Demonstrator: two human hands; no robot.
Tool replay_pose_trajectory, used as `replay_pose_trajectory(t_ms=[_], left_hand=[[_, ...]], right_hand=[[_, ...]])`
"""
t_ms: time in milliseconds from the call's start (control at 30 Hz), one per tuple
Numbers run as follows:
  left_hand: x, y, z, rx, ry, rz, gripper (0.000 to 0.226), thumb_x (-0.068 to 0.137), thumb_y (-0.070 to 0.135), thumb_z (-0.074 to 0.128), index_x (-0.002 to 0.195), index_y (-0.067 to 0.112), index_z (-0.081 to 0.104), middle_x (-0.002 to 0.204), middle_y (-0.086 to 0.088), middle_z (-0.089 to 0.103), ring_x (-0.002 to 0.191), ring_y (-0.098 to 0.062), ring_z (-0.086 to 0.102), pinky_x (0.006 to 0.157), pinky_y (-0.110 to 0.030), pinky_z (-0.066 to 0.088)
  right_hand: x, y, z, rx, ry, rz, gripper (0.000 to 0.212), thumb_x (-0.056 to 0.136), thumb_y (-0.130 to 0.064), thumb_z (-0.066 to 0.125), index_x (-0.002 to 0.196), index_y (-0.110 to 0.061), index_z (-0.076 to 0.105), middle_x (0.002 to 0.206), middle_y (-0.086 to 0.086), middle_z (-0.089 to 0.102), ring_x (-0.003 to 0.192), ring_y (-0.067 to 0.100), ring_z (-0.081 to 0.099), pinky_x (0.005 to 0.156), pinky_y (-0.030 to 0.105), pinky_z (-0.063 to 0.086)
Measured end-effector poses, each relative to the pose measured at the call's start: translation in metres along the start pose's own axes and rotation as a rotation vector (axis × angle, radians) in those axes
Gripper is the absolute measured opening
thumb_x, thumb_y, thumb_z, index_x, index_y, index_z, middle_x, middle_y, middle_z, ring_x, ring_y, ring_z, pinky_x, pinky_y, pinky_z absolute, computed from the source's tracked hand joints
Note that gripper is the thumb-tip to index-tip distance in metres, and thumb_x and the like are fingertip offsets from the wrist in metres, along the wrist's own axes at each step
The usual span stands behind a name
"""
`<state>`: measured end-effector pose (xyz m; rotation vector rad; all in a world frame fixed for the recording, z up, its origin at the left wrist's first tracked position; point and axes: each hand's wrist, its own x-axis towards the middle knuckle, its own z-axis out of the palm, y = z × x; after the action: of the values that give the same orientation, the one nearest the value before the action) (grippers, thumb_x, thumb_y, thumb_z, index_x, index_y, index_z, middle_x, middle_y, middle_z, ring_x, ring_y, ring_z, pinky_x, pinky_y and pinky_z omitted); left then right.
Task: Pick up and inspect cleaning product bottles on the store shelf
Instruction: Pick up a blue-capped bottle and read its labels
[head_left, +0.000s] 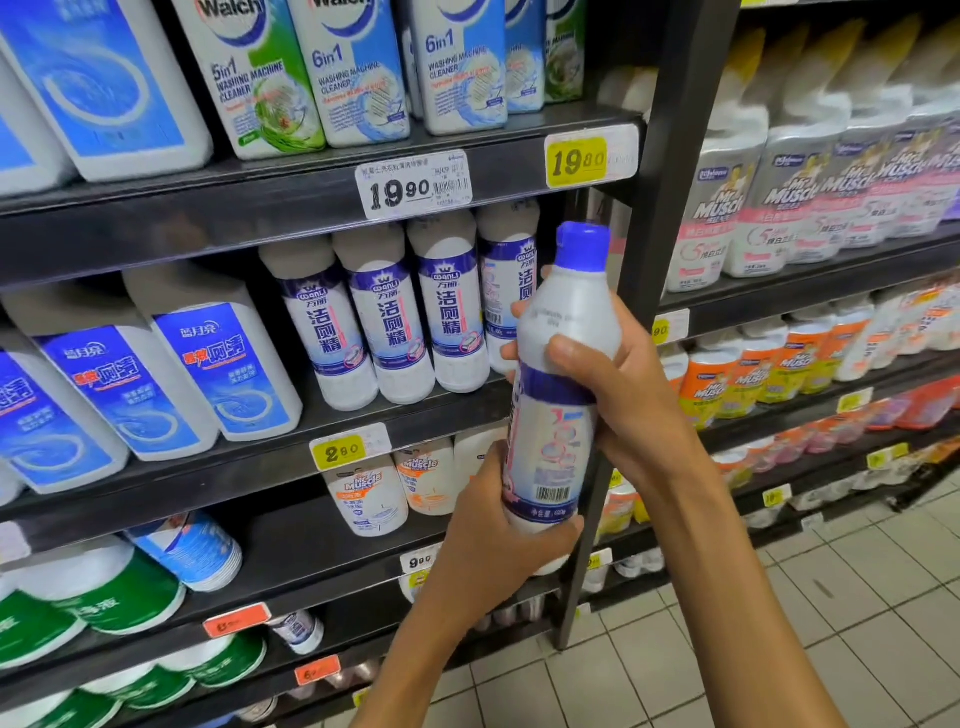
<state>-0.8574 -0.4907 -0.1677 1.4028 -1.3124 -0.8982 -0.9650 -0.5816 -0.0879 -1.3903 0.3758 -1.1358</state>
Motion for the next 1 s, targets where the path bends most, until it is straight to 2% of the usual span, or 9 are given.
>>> replay_pose_trajectory(t_ms=[167, 333, 467, 533, 600, 667, 733, 867, 1000], left_hand=[[0.018, -0.006, -0.004, 0.082, 0.118, 0.047, 0.062, 0.064, 0.011, 0.083, 0.116, 0.021, 0.052, 0.105, 0.001, 0.064, 0.097, -0.014, 0.064, 0.074, -0.017, 0.055], [0.021, -0.005, -0.004, 0.053, 0.128, 0.085, 0.066, 0.063, 0.007, 0.084, 0.105, 0.039, 0.046, 0.107, 0.015, 0.058, 0.098, 0.01, 0.058, 0.071, -0.007, 0.049], [0.016, -0.004, -0.016, -0.014, -0.054, 0.055, 0.056, 0.063, 0.019, 0.087, 0.107, 0.036, 0.056, 0.102, 0.012, 0.07, 0.097, 0.0, 0.065, 0.073, -0.011, 0.051], [0.013, -0.003, -0.019, -0.088, -0.107, 0.058, 0.06, 0.062, 0.024, 0.086, 0.111, 0.042, 0.057, 0.11, 0.014, 0.069, 0.103, -0.006, 0.065, 0.079, -0.016, 0.053], [0.011, -0.006, -0.019, -0.211, -0.1, 0.006, 0.073, 0.058, 0.031, 0.086, 0.121, 0.036, 0.052, 0.117, 0.008, 0.068, 0.109, -0.013, 0.064, 0.087, -0.028, 0.054], [0.011, -0.01, -0.017, -0.323, -0.091, -0.048, 0.083, 0.054, 0.039, 0.087, 0.127, 0.028, 0.049, 0.12, 0.004, 0.067, 0.112, -0.018, 0.063, 0.089, -0.031, 0.054], [0.011, -0.014, -0.014, -0.412, -0.094, -0.074, 0.088, 0.053, 0.048, 0.087, 0.128, 0.024, 0.05, 0.121, -0.001, 0.067, 0.114, -0.021, 0.062, 0.091, -0.034, 0.053], [0.01, -0.02, -0.013, -0.552, -0.053, -0.085, 0.07, 0.062, 0.059, 0.078, 0.123, 0.028, 0.06, 0.125, -0.003, 0.064, 0.117, -0.023, 0.06, 0.091, -0.034, 0.053], [0.01, -0.019, -0.008, -0.535, -0.028, -0.116, 0.066, 0.066, 0.071, 0.066, 0.118, 0.032, 0.063, 0.12, -0.002, 0.067, 0.111, -0.021, 0.063, 0.084, -0.03, 0.055]], right_hand=[[-0.015, 0.003, -0.007, -0.013, -0.182, -0.063, 0.061, 0.066, -0.019, 0.074, 0.121, -0.037, 0.058, 0.122, -0.002, 0.064, 0.114, 0.022, 0.06, 0.088, 0.031, 0.051], [-0.018, 0.001, -0.011, -0.107, -0.276, -0.073, 0.061, 0.064, -0.018, 0.078, 0.12, -0.035, 0.058, 0.119, -0.005, 0.063, 0.114, 0.024, 0.059, 0.091, 0.037, 0.052], [-0.014, 0.0, -0.015, 0.028, -0.225, -0.052, 0.058, 0.069, -0.034, 0.08, 0.122, -0.036, 0.058, 0.118, -0.006, 0.065, 0.111, 0.016, 0.061, 0.084, 0.026, 0.052], [-0.009, 0.002, -0.017, 0.092, -0.184, -0.026, 0.053, 0.073, -0.029, 0.075, 0.123, -0.036, 0.058, 0.117, -0.007, 0.066, 0.11, 0.013, 0.062, 0.083, 0.024, 0.052], [-0.003, 0.006, -0.014, 0.136, -0.167, 0.044, 0.051, 0.078, -0.019, 0.066, 0.126, -0.033, 0.056, 0.117, -0.008, 0.067, 0.111, 0.012, 0.062, 0.086, 0.028, 0.054], [0.003, 0.01, -0.008, 0.099, -0.158, 0.105, 0.052, 0.084, -0.015, 0.064, 0.132, -0.027, 0.049, 0.119, -0.005, 0.067, 0.111, 0.015, 0.063, 0.09, 0.036, 0.053], [0.005, 0.013, -0.001, 0.044, -0.138, 0.108, 0.058, 0.083, -0.013, 0.066, 0.137, -0.02, 0.043, 0.121, -0.001, 0.066, 0.112, 0.019, 0.062, 0.087, 0.031, 0.053], [0.001, 0.012, 0.007, 0.002, 0.047, 0.028, 0.066, 0.071, -0.011, 0.077, 0.127, -0.028, 0.047, 0.122, 0.0, 0.064, 0.109, 0.018, 0.064, 0.085, 0.03, 0.055], [0.001, 0.01, 0.006, -0.073, 0.151, 0.0, 0.068, 0.064, -0.019, 0.083, 0.118, -0.035, 0.046, 0.112, -0.002, 0.063, 0.096, 0.012, 0.067, 0.071, 0.024, 0.056]])
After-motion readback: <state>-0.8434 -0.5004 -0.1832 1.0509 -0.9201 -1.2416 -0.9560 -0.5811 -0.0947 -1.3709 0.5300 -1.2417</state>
